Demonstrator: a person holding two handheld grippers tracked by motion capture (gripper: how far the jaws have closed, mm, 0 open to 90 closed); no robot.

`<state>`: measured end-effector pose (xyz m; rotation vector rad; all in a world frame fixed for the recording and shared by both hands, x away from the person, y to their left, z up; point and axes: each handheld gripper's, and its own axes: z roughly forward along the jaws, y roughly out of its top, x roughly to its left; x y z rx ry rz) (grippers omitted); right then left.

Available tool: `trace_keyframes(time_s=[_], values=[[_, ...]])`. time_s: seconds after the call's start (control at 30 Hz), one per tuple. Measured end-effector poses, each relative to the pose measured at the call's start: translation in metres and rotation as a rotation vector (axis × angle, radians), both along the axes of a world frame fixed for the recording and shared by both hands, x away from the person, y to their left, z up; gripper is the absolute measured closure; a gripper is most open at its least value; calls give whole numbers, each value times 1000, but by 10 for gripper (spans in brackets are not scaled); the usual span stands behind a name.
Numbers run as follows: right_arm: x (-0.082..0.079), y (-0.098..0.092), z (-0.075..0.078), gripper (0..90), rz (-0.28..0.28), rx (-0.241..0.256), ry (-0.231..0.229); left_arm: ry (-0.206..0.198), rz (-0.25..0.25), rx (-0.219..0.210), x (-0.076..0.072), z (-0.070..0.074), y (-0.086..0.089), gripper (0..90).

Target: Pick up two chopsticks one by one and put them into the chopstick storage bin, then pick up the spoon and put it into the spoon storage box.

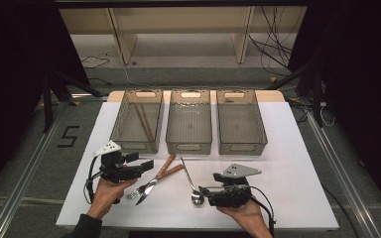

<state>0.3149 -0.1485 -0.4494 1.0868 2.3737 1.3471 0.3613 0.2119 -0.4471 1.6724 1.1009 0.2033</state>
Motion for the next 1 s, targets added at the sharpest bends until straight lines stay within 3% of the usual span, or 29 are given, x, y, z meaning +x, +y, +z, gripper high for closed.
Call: trace_keyframes(time_s=[0.23,0.5,0.73,1.0], values=[[4,6,-4,325,0,-15,13,-18,21,-20,-11,-8,8,163],[7,15,-9,339,4,-27,25,-43,9,29,-22,-16,3,163],[10,24,-14,359,1,-67,27,-45,-5,56,-29,-22,-1,160],[17,33,-20,399,4,-100,53,-17,13,28,-31,-28,4,160]])
